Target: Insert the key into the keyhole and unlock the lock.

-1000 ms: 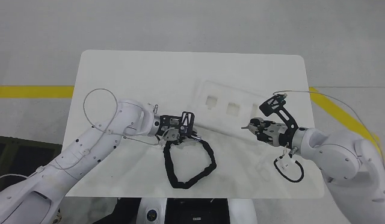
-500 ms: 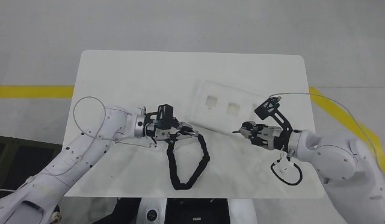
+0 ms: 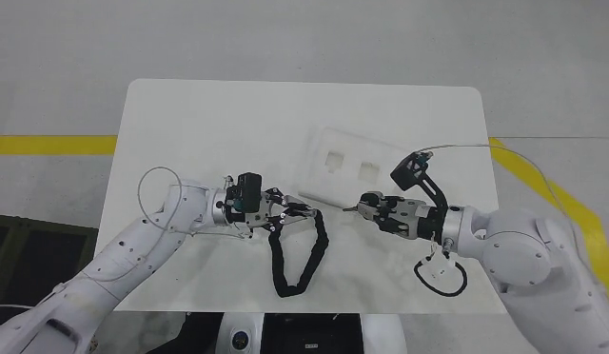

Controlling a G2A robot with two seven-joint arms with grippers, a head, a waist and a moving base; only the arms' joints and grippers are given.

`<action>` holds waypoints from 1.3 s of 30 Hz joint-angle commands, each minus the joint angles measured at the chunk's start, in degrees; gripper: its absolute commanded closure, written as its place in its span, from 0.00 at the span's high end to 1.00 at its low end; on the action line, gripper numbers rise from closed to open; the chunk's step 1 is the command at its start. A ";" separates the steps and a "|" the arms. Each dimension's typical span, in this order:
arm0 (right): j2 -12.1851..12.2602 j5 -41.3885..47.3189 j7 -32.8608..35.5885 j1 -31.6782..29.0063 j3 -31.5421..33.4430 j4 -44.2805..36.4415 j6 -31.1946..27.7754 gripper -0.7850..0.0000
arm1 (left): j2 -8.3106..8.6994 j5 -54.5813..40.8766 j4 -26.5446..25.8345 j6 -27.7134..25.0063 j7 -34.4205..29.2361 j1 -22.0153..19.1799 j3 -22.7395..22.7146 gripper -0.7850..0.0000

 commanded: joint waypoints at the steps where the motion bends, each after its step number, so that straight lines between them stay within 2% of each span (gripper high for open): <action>1: -0.06 0.09 -0.01 0.36 -0.41 0.29 0.11 0.00 | 0.01 -0.01 -0.03 -0.04 -0.09 -0.01 -0.01 0.00; 13: -0.12 0.15 -0.02 0.83 -0.66 0.80 0.61 0.00 | 0.01 -0.01 -0.03 -0.04 -0.09 -0.01 -0.01 0.00; 19: -0.17 -0.06 -1.37 0.22 -0.78 0.82 0.16 0.00 | -0.45 -0.65 -1.35 1.94 -1.82 0.75 -0.19 0.00; 22: -0.18 1.43 -1.21 0.16 -0.80 1.30 -1.38 0.00 | -0.76 4.10 -1.37 2.89 3.69 0.40 1.00 0.00; 23: -0.20 2.11 -1.03 0.29 -0.87 1.51 -1.98 0.00 | -0.88 6.05 -1.31 3.21 7.47 0.29 1.68 0.00; 25: -0.23 2.90 -0.79 0.69 -1.04 1.91 -2.72 0.00 | -0.91 11.86 0.86 6.33 12.84 -0.34 2.73 0.00; 27: -0.29 3.90 -0.63 1.12 -1.37 2.15 -3.49 0.00 | -1.08 12.60 2.47 10.31 16.83 -0.15 4.10 0.00; 33: -0.36 4.98 -0.33 1.96 -1.77 2.02 -4.38 0.00 | -1.29 12.08 6.74 14.90 21.42 -2.24 7.68 0.00; 39: -0.39 5.74 -0.05 2.19 -2.17 1.91 -4.94 0.00 | -1.61 10.59 7.81 15.97 22.49 -4.95 9.99 0.00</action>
